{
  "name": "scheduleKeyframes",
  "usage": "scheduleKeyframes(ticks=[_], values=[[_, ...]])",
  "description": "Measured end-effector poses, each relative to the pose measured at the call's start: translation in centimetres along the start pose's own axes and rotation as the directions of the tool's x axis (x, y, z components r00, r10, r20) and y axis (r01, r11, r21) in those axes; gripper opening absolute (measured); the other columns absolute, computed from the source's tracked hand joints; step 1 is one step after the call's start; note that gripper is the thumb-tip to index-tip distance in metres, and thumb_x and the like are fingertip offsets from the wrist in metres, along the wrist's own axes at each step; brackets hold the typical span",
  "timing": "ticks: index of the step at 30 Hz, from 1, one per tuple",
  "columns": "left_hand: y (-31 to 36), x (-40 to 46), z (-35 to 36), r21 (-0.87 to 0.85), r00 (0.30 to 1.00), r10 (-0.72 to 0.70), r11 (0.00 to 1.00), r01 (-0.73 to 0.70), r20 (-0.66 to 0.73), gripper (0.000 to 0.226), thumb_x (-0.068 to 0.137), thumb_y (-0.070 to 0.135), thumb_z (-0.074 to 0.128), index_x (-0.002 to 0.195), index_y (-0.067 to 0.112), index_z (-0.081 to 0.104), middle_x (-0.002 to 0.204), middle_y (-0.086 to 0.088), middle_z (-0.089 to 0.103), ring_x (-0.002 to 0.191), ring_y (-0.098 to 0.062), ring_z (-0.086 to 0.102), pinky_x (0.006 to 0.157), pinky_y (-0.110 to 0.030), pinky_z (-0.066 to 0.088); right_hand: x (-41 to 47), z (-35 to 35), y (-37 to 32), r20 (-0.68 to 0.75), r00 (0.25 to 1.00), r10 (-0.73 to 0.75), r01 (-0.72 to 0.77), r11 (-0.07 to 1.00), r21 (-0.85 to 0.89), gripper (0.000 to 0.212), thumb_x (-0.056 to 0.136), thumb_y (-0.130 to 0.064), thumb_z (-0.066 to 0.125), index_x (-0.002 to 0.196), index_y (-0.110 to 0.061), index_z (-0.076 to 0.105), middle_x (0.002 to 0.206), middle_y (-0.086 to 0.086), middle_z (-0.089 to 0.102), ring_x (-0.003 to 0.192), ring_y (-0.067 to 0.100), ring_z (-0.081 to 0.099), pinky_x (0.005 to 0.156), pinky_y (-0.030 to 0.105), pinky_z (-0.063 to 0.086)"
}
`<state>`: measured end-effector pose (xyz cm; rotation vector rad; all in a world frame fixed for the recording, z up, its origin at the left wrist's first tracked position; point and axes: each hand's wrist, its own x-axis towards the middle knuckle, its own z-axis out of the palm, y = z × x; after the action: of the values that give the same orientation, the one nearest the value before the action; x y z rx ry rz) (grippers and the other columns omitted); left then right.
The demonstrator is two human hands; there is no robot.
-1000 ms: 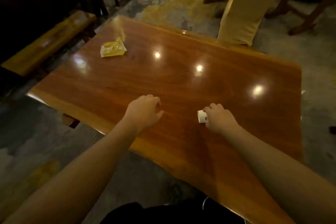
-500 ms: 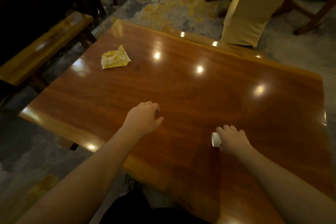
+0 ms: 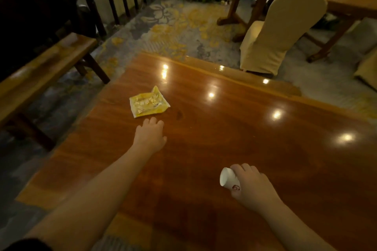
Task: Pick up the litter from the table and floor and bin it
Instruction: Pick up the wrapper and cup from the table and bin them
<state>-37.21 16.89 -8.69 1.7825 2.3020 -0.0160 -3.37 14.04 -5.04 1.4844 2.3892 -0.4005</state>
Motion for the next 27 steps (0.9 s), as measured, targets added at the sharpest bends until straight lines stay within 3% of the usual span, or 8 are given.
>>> scheduleKeyframes(ticks=[8, 10, 12, 14, 20, 27], values=[[-6.3, 10.0, 2.2, 0.063, 0.993, -0.111, 0.992, 0.113, -0.046, 0.081, 0.088, 0.041, 0.062, 0.153, 0.017, 0.019, 0.149, -0.012, 0.04, 0.133, -0.033, 0.041, 0.093, -0.05, 0.044, 3.1, -1.4, -6.3, 0.004, 1.0, -0.011, 0.011, 0.999, 0.04, 0.062, 0.084, -0.047, 0.062, 0.138, -0.035, 0.034, 0.13, -0.01, 0.047, 0.116, 0.013, 0.046, 0.094, 0.031, 0.043], [-6.7, 11.1, 2.7, 0.12, 0.993, -0.113, 0.986, 0.114, -0.02, 0.068, 0.091, 0.038, 0.059, 0.149, 0.017, 0.03, 0.144, -0.012, 0.045, 0.13, -0.033, 0.044, 0.091, -0.049, 0.045, 3.6, -1.4, -6.8, 0.0, 1.0, -0.017, 0.017, 0.999, 0.035, 0.062, 0.084, -0.048, 0.063, 0.138, -0.035, 0.034, 0.13, -0.009, 0.047, 0.117, 0.014, 0.046, 0.096, 0.032, 0.043], [-7.0, 11.6, 3.0, 0.187, 0.997, -0.071, 0.98, 0.075, -0.03, 0.037, 0.091, 0.025, 0.055, 0.127, 0.017, 0.054, 0.124, -0.007, 0.058, 0.116, -0.029, 0.053, 0.086, -0.046, 0.048, 3.9, -1.5, -7.2, -0.005, 1.0, -0.015, 0.015, 0.999, 0.04, 0.064, 0.084, -0.048, 0.064, 0.138, -0.035, 0.033, 0.131, -0.009, 0.047, 0.118, 0.014, 0.046, 0.097, 0.034, 0.043], [-7.4, 11.5, 3.2, 0.216, 0.999, -0.031, 0.976, 0.039, -0.036, 0.022, 0.088, 0.017, 0.056, 0.109, 0.019, 0.062, 0.106, -0.003, 0.064, 0.103, -0.026, 0.058, 0.084, -0.043, 0.05, 4.1, -1.5, -7.4, -0.014, 1.0, -0.017, 0.018, 0.999, 0.043, 0.065, 0.084, -0.048, 0.065, 0.139, -0.034, 0.033, 0.132, -0.009, 0.047, 0.118, 0.014, 0.046, 0.099, 0.034, 0.042], [-6.7, 9.6, 2.9, 0.102, 0.992, 0.07, 0.993, -0.059, -0.109, 0.016, 0.087, 0.008, 0.055, 0.088, 0.016, 0.069, 0.078, 0.0, 0.064, 0.071, -0.022, 0.06, 0.062, -0.036, 0.05, 3.4, -1.9, -6.7, -0.074, 0.997, -0.027, 0.032, 0.997, 0.069, 0.065, 0.084, -0.047, 0.066, 0.139, -0.033, 0.034, 0.132, -0.007, 0.047, 0.119, 0.014, 0.045, 0.101, 0.035, 0.041], [-1.5, 1.9, 0.5, -0.013, 0.954, 0.151, 0.987, -0.16, -0.259, 0.013, 0.088, 0.017, 0.059, 0.093, 0.017, 0.07, 0.086, -0.003, 0.068, 0.077, -0.025, 0.062, 0.059, -0.035, 0.045, 0.4, -2.5, -3.9, -0.169, 0.984, -0.054, 0.068, 0.995, 0.076, 0.066, 0.083, -0.047, 0.067, 0.138, -0.03, 0.035, 0.132, -0.005, 0.049, 0.12, 0.016, 0.047, 0.098, 0.037, 0.044]])
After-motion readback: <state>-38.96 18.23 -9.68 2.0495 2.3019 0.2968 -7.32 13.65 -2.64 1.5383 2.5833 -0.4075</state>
